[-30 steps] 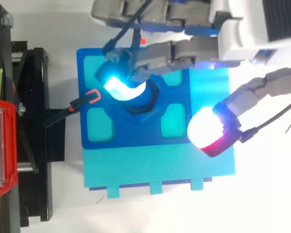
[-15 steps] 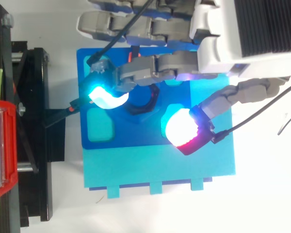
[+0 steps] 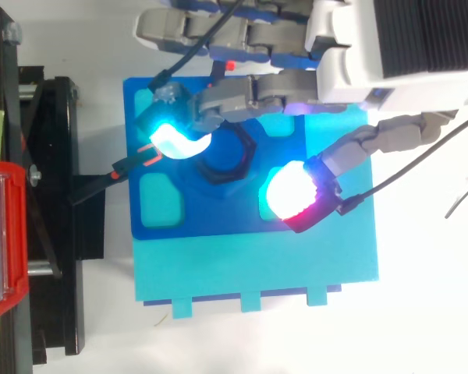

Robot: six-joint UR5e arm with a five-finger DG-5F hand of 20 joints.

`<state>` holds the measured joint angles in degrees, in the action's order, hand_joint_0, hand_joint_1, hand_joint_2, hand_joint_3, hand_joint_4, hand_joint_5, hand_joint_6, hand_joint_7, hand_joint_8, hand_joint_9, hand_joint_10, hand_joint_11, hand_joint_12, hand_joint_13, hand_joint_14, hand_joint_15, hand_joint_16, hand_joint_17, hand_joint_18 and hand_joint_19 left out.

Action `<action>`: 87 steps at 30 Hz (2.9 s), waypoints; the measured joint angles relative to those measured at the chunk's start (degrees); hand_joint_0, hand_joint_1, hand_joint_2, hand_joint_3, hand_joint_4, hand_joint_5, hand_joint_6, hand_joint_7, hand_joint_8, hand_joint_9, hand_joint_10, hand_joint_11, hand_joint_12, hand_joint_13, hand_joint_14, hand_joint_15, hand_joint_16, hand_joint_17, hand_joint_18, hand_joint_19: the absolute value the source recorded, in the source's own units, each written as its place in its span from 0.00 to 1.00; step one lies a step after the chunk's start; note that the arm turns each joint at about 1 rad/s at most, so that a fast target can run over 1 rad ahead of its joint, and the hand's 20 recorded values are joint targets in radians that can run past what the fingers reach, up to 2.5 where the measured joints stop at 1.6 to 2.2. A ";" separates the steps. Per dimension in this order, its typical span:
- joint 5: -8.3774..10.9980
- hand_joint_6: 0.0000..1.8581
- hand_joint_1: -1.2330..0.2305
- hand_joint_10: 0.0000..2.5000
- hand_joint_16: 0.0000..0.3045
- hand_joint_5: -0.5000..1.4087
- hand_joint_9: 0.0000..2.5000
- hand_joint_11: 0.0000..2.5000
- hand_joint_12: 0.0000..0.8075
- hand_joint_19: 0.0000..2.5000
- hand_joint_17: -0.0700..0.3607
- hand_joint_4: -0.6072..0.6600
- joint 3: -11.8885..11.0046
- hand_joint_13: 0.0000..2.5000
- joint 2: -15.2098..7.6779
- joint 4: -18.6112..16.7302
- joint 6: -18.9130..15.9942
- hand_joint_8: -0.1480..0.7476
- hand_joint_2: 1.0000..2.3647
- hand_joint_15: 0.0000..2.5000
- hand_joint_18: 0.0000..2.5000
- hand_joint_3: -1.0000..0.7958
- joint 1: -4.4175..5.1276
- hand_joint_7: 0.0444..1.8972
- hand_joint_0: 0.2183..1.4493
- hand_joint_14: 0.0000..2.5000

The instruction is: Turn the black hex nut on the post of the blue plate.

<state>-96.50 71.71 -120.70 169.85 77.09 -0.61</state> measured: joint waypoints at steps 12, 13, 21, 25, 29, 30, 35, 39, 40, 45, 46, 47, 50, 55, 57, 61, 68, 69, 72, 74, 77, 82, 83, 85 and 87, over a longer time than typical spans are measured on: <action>-1.58 0.27 0.31 0.00 0.16 0.10 0.00 0.00 0.40 0.00 0.42 0.48 0.33 0.00 -2.76 -2.84 -1.07 0.32 0.00 0.00 0.00 0.28 -0.97 0.32 0.20 0.00; -1.69 0.27 0.31 0.00 0.16 0.10 0.00 0.00 0.40 0.00 0.42 0.48 0.31 0.00 -2.82 -2.88 -1.13 0.31 0.00 0.00 0.00 0.28 -0.99 0.32 0.20 0.00; -1.98 0.27 0.28 0.00 0.17 0.10 0.00 0.00 0.41 0.00 0.43 0.45 0.31 0.00 -2.94 -3.08 -1.22 0.32 0.00 0.00 0.00 0.28 -1.31 0.32 0.18 0.00; -2.24 0.27 0.27 0.00 0.18 0.10 0.00 0.00 0.42 0.00 0.44 0.45 0.32 0.00 -3.00 -3.28 -0.94 0.33 0.00 0.00 0.00 0.28 -1.57 0.32 0.15 0.00; -2.35 0.27 0.26 0.00 0.18 0.10 0.00 0.00 0.43 0.00 0.45 0.46 0.34 0.00 -3.03 -3.77 -0.52 0.33 0.00 0.00 0.00 0.28 -1.65 0.32 0.14 0.00; -2.36 0.27 0.26 0.00 0.18 0.10 0.00 0.00 0.43 0.00 0.45 0.45 0.35 0.00 -3.03 -3.86 -0.42 0.33 0.00 0.00 0.00 0.28 -1.65 0.32 0.13 0.00; -2.37 0.27 0.24 0.00 0.19 0.10 0.00 0.00 0.45 0.00 0.46 0.44 0.35 0.00 -3.04 -4.13 -0.09 0.34 0.00 0.00 0.00 0.28 -1.67 0.32 0.11 0.00; -2.38 0.27 0.24 0.00 0.19 0.10 0.00 0.00 0.45 0.00 0.47 0.44 0.35 0.00 -3.08 -4.62 0.35 0.34 0.00 0.00 0.00 0.28 -1.67 0.32 0.10 0.00; -2.38 0.27 0.24 0.00 0.19 0.10 0.00 0.00 0.45 0.00 0.47 0.43 0.36 0.00 -3.07 -4.75 0.44 0.33 0.00 0.00 0.00 0.28 -1.68 0.32 0.10 0.00; -2.38 0.27 0.23 0.00 0.19 0.10 0.00 0.00 0.45 0.00 0.47 0.42 0.39 0.00 -3.10 -5.04 0.66 0.33 0.00 0.00 0.00 0.28 -1.62 0.32 0.10 0.00; -2.38 0.27 0.22 0.00 0.19 0.10 0.00 0.00 0.44 0.00 0.46 0.42 0.39 0.00 -3.10 -5.02 0.67 0.33 0.00 0.00 0.00 0.28 -1.61 0.32 0.10 0.00; -2.38 0.27 0.22 0.00 0.19 0.10 0.00 0.00 0.44 0.00 0.46 0.42 0.41 0.00 -3.11 -4.98 0.68 0.33 0.00 0.00 0.00 0.28 -1.58 0.32 0.10 0.00; -2.35 0.27 0.22 0.00 0.19 0.10 0.00 0.00 0.44 0.00 0.46 0.42 0.43 0.00 -3.12 -4.93 0.69 0.32 0.00 0.00 0.00 0.28 -1.51 0.32 0.11 0.00; -2.34 0.27 0.23 0.00 0.19 0.10 0.00 0.00 0.44 0.00 0.46 0.42 0.43 0.00 -4.02 -5.02 0.65 0.33 0.00 0.00 0.00 0.28 -1.41 0.32 0.11 0.00; -2.37 0.27 0.24 0.00 0.19 0.10 0.00 0.00 0.44 0.00 0.46 0.42 0.43 0.00 -4.62 -5.17 0.60 0.33 0.00 0.00 0.00 0.28 -1.41 0.32 0.11 0.00; -2.31 0.27 0.24 0.00 0.19 0.10 0.00 0.00 0.44 0.00 0.46 0.42 0.41 0.00 -5.20 -6.04 0.54 0.33 0.00 0.00 0.00 0.28 -1.20 0.32 0.11 0.00; -2.35 0.27 0.25 0.00 0.19 0.10 0.00 0.00 0.44 0.00 0.46 0.42 0.40 0.00 -5.32 -6.64 0.52 0.33 0.00 0.00 0.00 0.28 -1.00 0.32 0.11 0.00; -2.36 0.27 0.25 0.00 0.19 0.10 0.00 0.00 0.44 0.00 0.46 0.42 0.41 0.00 -5.32 -6.68 0.52 0.33 0.00 0.00 0.00 0.28 -1.00 0.32 0.11 0.00; -2.37 0.27 0.25 0.00 0.19 0.10 0.00 0.00 0.45 0.00 0.46 0.42 0.40 0.00 -5.33 -6.77 0.52 0.33 0.00 0.00 0.00 0.28 -1.01 0.32 0.11 0.00; -2.37 0.27 0.25 0.00 0.19 0.10 0.00 0.00 0.45 0.00 0.46 0.43 0.40 0.00 -5.34 -6.79 0.52 0.33 0.00 0.00 0.00 0.28 -1.02 0.32 0.11 0.00; -2.38 0.27 0.26 0.00 0.19 0.10 0.00 0.00 0.45 0.00 0.46 0.44 0.41 0.00 -5.34 -6.80 0.52 0.33 0.00 0.00 0.00 0.28 -1.01 0.32 0.11 0.00; -2.38 0.27 0.27 0.00 0.19 0.10 0.00 0.00 0.45 0.01 0.46 0.47 0.40 0.00 -5.34 -6.83 0.55 0.34 0.00 0.00 0.00 0.28 -0.99 0.32 0.12 0.00; -2.38 0.27 0.27 0.00 0.19 0.10 0.00 0.00 0.44 0.00 0.46 0.48 0.41 0.00 -5.34 -6.87 0.57 0.34 0.00 0.00 0.00 0.28 -0.98 0.32 0.12 0.00; -2.38 0.27 0.27 0.00 0.19 0.10 0.00 0.00 0.45 0.00 0.46 0.50 0.40 0.00 -5.34 -6.92 0.59 0.34 0.00 0.00 0.00 0.28 -0.98 0.33 0.12 0.00; -2.39 0.27 0.28 0.00 0.19 0.10 0.00 0.00 0.45 0.00 0.47 0.52 0.39 0.00 -5.33 -6.96 0.60 0.35 0.00 0.00 0.00 0.28 -0.99 0.33 0.11 0.00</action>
<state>-98.89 72.11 -126.03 162.89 77.69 -1.60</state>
